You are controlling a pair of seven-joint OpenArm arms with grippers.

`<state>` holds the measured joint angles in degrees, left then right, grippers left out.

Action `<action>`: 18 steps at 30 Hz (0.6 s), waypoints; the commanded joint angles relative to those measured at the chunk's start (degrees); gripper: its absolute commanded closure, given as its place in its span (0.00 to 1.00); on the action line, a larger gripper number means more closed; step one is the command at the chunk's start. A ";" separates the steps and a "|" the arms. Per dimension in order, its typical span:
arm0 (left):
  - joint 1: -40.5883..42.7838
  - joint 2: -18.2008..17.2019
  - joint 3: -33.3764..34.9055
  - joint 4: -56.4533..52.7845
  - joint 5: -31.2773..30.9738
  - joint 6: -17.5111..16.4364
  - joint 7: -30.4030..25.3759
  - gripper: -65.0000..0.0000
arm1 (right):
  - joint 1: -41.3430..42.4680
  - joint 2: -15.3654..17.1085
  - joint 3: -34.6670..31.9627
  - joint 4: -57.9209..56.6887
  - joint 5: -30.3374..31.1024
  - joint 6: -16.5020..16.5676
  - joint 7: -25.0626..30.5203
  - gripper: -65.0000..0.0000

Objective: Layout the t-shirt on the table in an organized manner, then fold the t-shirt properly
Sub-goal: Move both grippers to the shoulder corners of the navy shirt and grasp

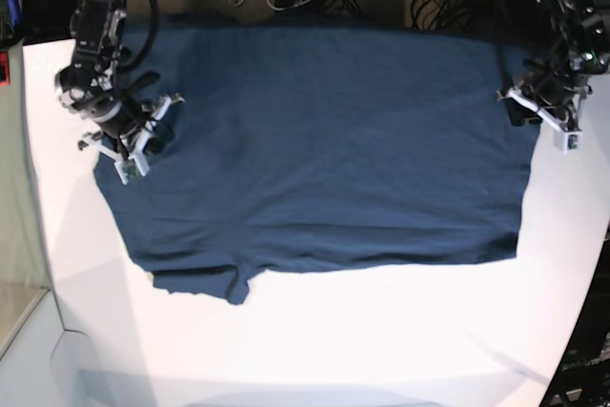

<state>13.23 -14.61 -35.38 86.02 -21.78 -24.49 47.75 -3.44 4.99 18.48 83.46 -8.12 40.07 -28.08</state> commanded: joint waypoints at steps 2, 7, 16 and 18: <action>-1.94 -1.17 -0.27 -2.81 -0.07 0.01 -0.32 0.71 | 2.17 1.56 0.03 -3.86 -0.54 -0.07 1.22 1.00; -8.27 -1.26 -0.18 -14.94 -0.07 0.01 -2.43 0.71 | 7.71 3.40 -0.06 -12.03 -0.54 -0.07 3.15 1.00; -18.47 -3.81 9.22 -31.03 -0.07 0.10 -11.39 0.71 | 21.86 5.77 -0.50 -28.82 -0.72 -0.07 7.28 1.00; -20.66 -4.42 9.66 -33.14 -0.07 0.10 -12.54 0.71 | 24.41 6.30 -0.50 -31.37 -0.72 -0.07 7.37 1.00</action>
<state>-8.21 -18.79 -26.09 53.74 -25.12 -25.71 30.30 20.51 10.52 17.93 51.70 -7.70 40.60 -19.44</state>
